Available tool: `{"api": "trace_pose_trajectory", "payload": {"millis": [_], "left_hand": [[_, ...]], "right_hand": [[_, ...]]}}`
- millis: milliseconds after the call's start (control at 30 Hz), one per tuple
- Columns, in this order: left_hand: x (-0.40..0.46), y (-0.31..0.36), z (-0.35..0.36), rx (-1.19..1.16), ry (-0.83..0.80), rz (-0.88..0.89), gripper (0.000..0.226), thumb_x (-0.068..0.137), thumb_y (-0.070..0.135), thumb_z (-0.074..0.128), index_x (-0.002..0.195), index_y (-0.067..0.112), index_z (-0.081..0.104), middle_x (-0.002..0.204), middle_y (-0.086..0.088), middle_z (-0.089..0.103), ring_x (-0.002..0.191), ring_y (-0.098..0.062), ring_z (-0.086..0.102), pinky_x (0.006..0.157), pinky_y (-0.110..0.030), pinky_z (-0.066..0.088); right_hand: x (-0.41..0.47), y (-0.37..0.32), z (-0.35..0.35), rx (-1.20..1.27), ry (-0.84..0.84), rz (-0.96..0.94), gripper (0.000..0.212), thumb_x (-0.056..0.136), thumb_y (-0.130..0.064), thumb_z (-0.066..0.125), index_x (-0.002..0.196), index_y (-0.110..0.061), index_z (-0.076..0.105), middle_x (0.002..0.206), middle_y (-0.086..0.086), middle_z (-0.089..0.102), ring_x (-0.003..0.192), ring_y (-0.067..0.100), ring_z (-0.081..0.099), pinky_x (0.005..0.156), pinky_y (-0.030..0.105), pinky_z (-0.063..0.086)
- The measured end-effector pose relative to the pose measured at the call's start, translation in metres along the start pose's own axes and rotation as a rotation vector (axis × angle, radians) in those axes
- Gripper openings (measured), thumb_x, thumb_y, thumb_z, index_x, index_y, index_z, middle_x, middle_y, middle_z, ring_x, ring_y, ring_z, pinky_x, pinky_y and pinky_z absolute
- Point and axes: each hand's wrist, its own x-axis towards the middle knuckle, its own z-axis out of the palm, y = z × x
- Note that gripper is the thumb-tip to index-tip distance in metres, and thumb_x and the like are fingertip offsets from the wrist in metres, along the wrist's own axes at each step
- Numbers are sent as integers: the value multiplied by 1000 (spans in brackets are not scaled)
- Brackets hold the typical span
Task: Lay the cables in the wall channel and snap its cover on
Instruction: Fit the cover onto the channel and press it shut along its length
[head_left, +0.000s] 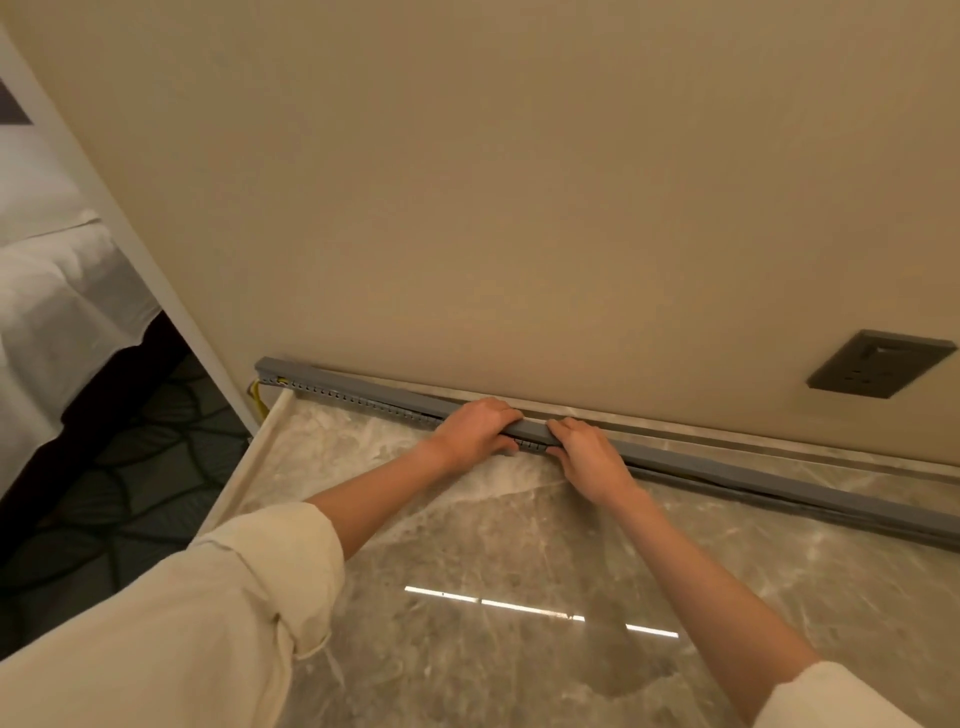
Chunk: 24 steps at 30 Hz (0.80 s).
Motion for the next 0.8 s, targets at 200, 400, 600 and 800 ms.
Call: {"api": "trace_pose_trajectory", "payload": {"millis": [200, 400, 600, 800], "left_hand": [[-39, -73, -38, 44, 23, -83, 48, 77, 37, 72, 114, 9, 60, 110, -9, 67, 102, -25, 60, 85, -35, 47], [-81, -140, -84, 137, 24, -196, 38, 85, 29, 66, 115, 7, 61, 111, -11, 64, 104, -29, 58, 86, -39, 47], [-94, -145, -79, 151, 100, -179, 36, 90, 23, 58, 120, 3, 60, 114, -16, 63, 106, -31, 57, 91, -41, 46], [-99, -145, -78, 151, 90, -190, 36, 91, 25, 57, 119, 2, 59, 117, -15, 63, 109, -30, 55, 95, -40, 43]], "right_hand": [[3, 0, 2, 64, 22, 16, 24, 93, -14, 52, 115, -4, 56, 107, 14, 62, 100, 34, 57, 83, 42, 47], [8, -3, -2, 61, -7, 46, 26, 93, -14, 53, 117, -6, 56, 111, 12, 62, 103, 31, 58, 84, 42, 48], [26, -30, -13, -73, -199, 52, 24, 78, -15, 59, 102, -11, 57, 104, 10, 63, 95, 29, 60, 74, 34, 49], [74, -106, 3, 60, -189, -197, 40, 82, -31, 62, 114, -9, 51, 109, 12, 59, 98, 31, 57, 80, 36, 46]]}}
